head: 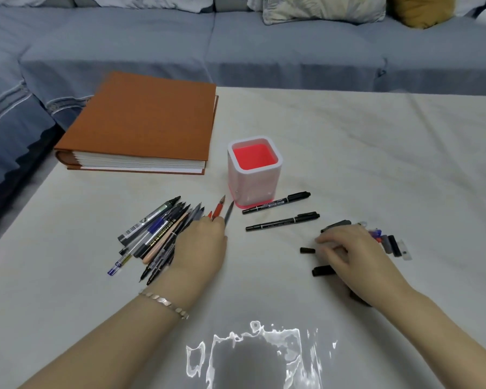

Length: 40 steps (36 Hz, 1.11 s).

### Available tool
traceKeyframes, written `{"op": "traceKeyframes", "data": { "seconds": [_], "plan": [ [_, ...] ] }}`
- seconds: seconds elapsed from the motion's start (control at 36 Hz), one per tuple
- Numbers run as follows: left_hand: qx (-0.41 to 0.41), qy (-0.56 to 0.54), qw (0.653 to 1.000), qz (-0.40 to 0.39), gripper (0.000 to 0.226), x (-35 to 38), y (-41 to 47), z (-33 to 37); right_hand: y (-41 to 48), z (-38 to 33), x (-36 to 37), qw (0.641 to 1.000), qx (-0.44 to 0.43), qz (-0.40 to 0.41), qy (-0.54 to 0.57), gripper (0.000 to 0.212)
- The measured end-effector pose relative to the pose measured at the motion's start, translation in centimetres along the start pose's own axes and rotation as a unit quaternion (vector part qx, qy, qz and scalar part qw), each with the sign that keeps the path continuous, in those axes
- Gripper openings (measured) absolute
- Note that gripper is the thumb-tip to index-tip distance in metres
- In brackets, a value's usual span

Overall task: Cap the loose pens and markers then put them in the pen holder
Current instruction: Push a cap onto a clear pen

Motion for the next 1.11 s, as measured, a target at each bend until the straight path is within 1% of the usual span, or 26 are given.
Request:
{"op": "traceKeyframes", "data": {
  "seconds": [0.06, 0.11, 0.22, 0.31, 0.39, 0.47, 0.56, 0.64, 0.75, 0.81, 0.83, 0.89, 0.94, 1.03, 1.11],
  "plan": [
    [-0.011, -0.001, 1.000, -0.008, 0.016, 0.1, 0.3, 0.3, -1.2, 0.5, -0.5, 1.000, 0.003, -0.014, 0.002, 0.013],
    [-0.025, -0.025, 0.999, -0.013, 0.013, 0.1, 0.3, 0.4, -2.2, 1.1, -1.1, 1.000, 0.017, -0.021, 0.006, 0.012],
    [-0.034, -0.068, 0.997, 0.008, 0.012, 0.1, -0.7, 0.1, -3.6, 2.0, -2.5, 0.999, 0.046, -0.013, 0.014, 0.013],
    [-0.042, -0.148, 0.988, 0.002, 0.015, 0.1, -1.6, -0.2, -4.0, 2.5, -3.3, 0.998, 0.058, -0.004, 0.013, 0.015],
    [-0.030, -0.219, 0.975, -0.010, 0.011, -0.7, -2.7, 0.4, -4.3, 3.0, -3.8, 0.997, 0.071, 0.001, 0.003, 0.016],
    [0.007, -0.275, 0.961, 0.001, 0.015, -1.9, -3.9, 1.8, -4.5, 3.7, -4.2, 0.996, 0.086, 0.018, -0.005, 0.015],
    [0.054, -0.294, 0.954, 0.014, 0.023, -3.1, -4.7, 3.0, -4.2, 4.7, -4.2, 0.994, 0.101, 0.036, -0.026, 0.013],
    [0.081, -0.319, 0.944, 0.004, 0.021, -3.4, -4.7, 3.5, -3.0, 5.3, -3.8, 0.993, 0.108, 0.032, -0.043, 0.013],
    [0.077, -0.331, 0.940, -0.019, 0.019, -2.9, -4.2, 3.4, -0.7, 5.1, -3.2, 0.994, 0.095, 0.019, -0.052, 0.016],
    [0.074, -0.333, 0.940, -0.024, 0.017, -2.8, -4.1, 3.2, 0.4, 4.7, -2.9, 0.994, 0.094, -0.008, -0.056, 0.011],
    [0.072, -0.334, 0.940, -0.025, 0.016, -2.7, -4.1, 3.1, 0.9, 4.5, -2.7, 0.993, 0.094, -0.031, -0.066, 0.013],
    [0.074, -0.329, 0.941, -0.030, 0.014, -2.5, -4.2, 3.0, 1.5, 4.1, -2.1, 0.988, 0.102, -0.072, -0.092, 0.024],
    [0.079, -0.327, 0.941, -0.038, 0.011, -2.3, -4.4, 2.9, 1.7, 3.8, -1.7, 0.983, 0.111, -0.091, -0.117, 0.027],
    [0.085, -0.333, 0.938, -0.042, 0.012, -2.2, -4.7, 2.9, 1.7, 3.5, -1.4, 0.982, 0.115, -0.089, -0.122, 0.023],
    [0.088, -0.337, 0.936, -0.043, 0.016, -2.0, -4.9, 2.9, 1.6, 3.3, -1.4, 0.984, 0.100, -0.082, -0.121, 0.020]
  ]
}}
Point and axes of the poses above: each hand's wrist, its own y-axis towards the middle knuckle, its own x-axis out of the palm, z = x × y, the point moved 3 cm from there along y, towards the middle knuckle, and after that the axes turned 8 degrees about -x, right-handed, at the moved point
